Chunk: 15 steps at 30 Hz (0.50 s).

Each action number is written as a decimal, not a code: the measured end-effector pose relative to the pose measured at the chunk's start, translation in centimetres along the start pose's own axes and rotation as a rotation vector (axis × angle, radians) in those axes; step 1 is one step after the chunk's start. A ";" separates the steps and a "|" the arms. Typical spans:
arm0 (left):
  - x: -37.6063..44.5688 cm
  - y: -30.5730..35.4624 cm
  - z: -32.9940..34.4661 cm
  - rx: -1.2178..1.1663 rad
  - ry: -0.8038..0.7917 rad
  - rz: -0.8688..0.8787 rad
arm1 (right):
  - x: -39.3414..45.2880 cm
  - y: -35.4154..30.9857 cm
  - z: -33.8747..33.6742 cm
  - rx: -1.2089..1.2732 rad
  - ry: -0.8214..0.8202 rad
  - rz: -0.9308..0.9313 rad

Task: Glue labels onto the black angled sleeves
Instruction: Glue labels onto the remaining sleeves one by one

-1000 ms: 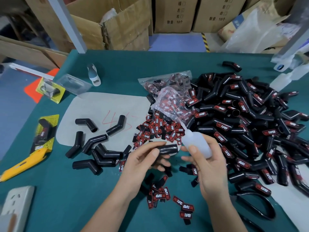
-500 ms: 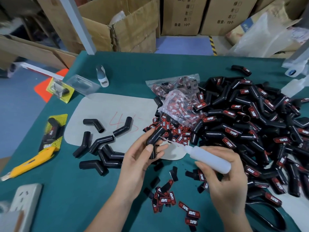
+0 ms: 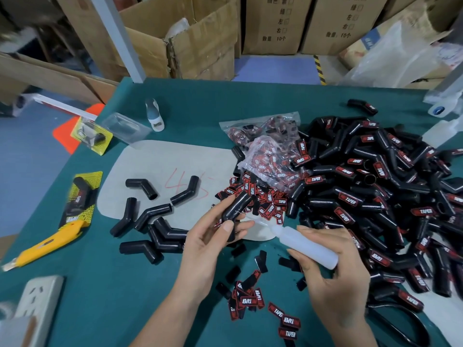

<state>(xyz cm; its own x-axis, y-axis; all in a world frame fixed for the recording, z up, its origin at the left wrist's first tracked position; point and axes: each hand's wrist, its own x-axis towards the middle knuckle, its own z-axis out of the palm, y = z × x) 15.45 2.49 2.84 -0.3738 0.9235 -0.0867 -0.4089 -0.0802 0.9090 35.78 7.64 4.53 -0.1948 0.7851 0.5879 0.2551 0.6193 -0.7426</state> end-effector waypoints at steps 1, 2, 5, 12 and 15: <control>0.0 0.0 0.0 0.007 -0.001 0.001 | 0.0 0.0 0.0 -0.004 0.002 0.004; 0.0 0.0 0.0 0.012 -0.002 0.002 | 0.0 0.0 0.0 -0.010 0.003 0.005; 0.0 0.0 0.0 0.018 -0.001 -0.002 | -0.1 0.1 0.0 -0.025 -0.009 -0.001; 0.1 -0.2 -0.1 0.033 0.000 0.004 | 0.0 0.2 -0.1 -0.058 -0.014 -0.065; 0.1 -0.3 -0.1 0.040 -0.001 0.006 | -0.1 0.2 -0.2 -0.072 -0.006 -0.078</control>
<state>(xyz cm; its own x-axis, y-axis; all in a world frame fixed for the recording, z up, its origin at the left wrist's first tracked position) 15.46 2.52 2.54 -0.3758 0.9232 -0.0809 -0.3726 -0.0706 0.9253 36.01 7.69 4.44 -0.2228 0.7344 0.6411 0.3065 0.6770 -0.6691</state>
